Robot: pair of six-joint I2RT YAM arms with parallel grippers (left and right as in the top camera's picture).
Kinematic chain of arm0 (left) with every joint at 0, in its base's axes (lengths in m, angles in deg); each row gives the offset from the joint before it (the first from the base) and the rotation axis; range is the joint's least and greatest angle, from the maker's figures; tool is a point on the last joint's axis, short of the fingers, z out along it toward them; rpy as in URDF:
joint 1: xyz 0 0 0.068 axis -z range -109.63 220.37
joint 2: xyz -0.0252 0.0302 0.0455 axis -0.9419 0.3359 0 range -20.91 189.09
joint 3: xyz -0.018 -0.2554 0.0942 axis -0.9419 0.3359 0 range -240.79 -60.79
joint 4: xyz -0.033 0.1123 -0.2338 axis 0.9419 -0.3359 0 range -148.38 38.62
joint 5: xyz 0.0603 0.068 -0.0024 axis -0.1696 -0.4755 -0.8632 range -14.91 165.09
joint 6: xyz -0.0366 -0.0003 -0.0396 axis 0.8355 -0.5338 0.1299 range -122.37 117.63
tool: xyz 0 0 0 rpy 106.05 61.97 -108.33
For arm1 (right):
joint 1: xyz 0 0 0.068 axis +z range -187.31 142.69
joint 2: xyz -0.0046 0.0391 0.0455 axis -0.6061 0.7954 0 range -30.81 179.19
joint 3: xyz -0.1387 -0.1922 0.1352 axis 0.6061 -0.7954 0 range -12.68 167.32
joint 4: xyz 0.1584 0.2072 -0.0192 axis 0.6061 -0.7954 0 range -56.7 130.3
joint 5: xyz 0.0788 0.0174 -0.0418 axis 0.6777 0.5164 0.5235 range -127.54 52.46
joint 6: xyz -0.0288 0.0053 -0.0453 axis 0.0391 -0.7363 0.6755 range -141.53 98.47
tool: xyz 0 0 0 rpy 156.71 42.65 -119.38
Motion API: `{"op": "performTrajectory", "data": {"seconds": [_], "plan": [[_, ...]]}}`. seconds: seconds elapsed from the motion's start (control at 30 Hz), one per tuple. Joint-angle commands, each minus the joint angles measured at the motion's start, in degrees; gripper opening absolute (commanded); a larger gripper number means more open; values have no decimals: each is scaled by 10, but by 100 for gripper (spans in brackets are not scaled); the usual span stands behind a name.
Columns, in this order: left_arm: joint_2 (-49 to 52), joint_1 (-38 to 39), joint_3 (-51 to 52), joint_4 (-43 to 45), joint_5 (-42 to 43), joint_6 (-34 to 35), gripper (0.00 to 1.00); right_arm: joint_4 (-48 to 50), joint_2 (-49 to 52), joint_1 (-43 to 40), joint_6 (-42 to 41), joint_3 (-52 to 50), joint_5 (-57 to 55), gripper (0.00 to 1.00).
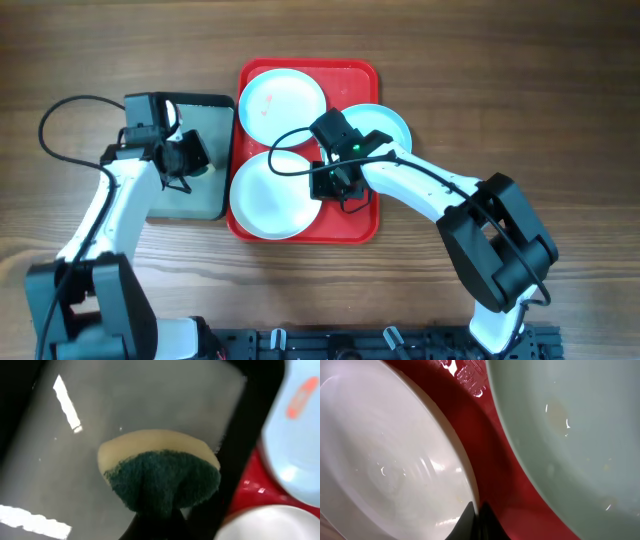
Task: Clean dirty plates on tray and stack at the side
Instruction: 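Carry the sponge back over the black tray with the left gripper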
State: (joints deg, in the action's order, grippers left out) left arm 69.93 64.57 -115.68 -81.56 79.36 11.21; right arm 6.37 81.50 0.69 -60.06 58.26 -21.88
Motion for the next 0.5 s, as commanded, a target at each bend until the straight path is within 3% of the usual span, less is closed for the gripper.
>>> {"op": "performTrajectory", "data": {"seconds": [0.0, 0.23, 0.33, 0.4, 0.47], "plan": [[34, -2, 7, 19, -27, 6, 4, 2, 8, 4, 9, -2, 12, 4], [69, -2, 7, 34, -26, 6, 6, 2, 8, 4, 9, -2, 12, 4], [69, -2, 7, 34, -26, 6, 38, 2, 8, 4, 9, -2, 11, 5], [69, -2, 7, 34, -26, 6, 46, 3, 8, 4, 9, -2, 11, 8], [69, -2, 7, 33, -26, 6, 60, 3, 8, 4, 9, -2, 11, 13]]}}
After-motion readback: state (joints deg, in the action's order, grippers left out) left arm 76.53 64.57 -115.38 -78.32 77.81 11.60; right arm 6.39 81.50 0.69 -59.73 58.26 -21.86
